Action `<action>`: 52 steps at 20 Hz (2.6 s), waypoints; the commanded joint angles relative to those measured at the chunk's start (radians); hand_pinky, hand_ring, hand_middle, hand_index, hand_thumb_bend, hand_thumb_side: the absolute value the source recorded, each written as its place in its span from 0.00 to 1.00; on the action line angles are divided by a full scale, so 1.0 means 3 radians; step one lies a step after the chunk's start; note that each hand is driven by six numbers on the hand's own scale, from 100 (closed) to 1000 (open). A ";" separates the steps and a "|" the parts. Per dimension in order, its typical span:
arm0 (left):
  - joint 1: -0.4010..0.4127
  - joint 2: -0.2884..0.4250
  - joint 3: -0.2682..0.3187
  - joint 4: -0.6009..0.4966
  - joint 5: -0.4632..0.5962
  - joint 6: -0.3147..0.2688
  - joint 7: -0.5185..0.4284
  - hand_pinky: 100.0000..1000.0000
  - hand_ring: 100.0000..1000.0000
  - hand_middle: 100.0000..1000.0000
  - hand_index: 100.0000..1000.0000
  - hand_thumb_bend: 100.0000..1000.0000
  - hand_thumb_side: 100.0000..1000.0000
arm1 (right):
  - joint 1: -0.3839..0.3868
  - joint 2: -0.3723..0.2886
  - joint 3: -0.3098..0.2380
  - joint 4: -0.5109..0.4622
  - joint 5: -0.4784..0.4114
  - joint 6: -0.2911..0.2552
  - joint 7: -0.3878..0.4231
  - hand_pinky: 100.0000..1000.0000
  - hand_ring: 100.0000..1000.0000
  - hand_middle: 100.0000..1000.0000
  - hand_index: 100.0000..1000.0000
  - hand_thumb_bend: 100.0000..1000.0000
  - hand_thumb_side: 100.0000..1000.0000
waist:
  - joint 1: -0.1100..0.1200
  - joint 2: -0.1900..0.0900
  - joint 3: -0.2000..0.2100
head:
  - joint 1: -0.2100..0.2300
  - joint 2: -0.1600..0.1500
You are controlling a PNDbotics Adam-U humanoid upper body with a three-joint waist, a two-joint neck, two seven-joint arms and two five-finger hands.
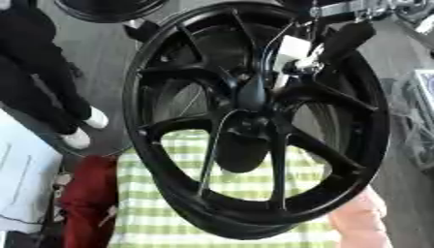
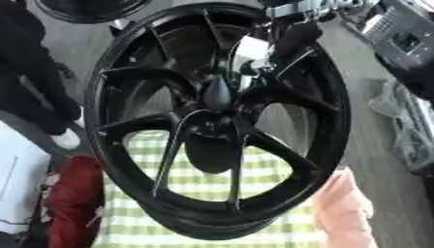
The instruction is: Pull the pin out of the wheel hub.
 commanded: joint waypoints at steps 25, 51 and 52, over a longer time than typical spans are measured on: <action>-0.0011 0.0068 0.0020 -0.0043 0.0001 0.0008 -0.0003 0.77 0.70 0.79 0.71 0.31 0.57 | -0.0050 0.0023 -0.0099 0.0056 -0.0206 0.0275 -0.0285 0.65 0.53 0.33 0.58 0.07 0.25 | 0.0002 -0.0021 0.0003 | -0.0017 -0.0018; 0.0017 0.0093 0.0030 -0.0028 0.0010 0.0004 0.0000 0.78 0.70 0.79 0.71 0.31 0.57 | -0.0129 -0.0241 -0.0185 -0.0225 -0.0519 0.0401 -0.0380 0.62 0.47 0.26 0.51 0.00 0.22 | -0.0013 -0.0092 -0.0024 | 0.0003 -0.0010; 0.0018 0.0095 0.0029 -0.0028 0.0010 0.0005 0.0000 0.78 0.70 0.79 0.71 0.31 0.57 | -0.0121 -0.0275 -0.0207 -0.0252 -0.0538 0.0406 -0.0392 0.62 0.47 0.26 0.50 0.00 0.22 | -0.0014 -0.0096 -0.0025 | 0.0005 -0.0011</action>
